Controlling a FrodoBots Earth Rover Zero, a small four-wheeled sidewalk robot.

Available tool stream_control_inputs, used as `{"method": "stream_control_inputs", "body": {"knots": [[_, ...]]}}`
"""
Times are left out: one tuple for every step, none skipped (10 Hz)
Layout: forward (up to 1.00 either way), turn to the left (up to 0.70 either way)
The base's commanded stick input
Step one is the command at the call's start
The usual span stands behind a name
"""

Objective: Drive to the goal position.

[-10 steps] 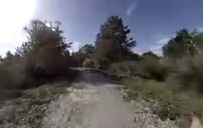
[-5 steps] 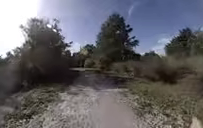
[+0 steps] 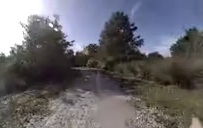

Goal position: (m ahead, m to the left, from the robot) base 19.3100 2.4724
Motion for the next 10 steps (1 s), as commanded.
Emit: {"method": "stream_control_inputs", "body": {"knots": [[0.85, 0.00], [0.85, 0.00], [0.85, 0.00], [0.85, 0.00], [0.85, 0.00], [0.85, 0.00], [0.85, 0.00], [0.85, 0.00], [0.85, 0.00], [0.85, 0.00]]}}
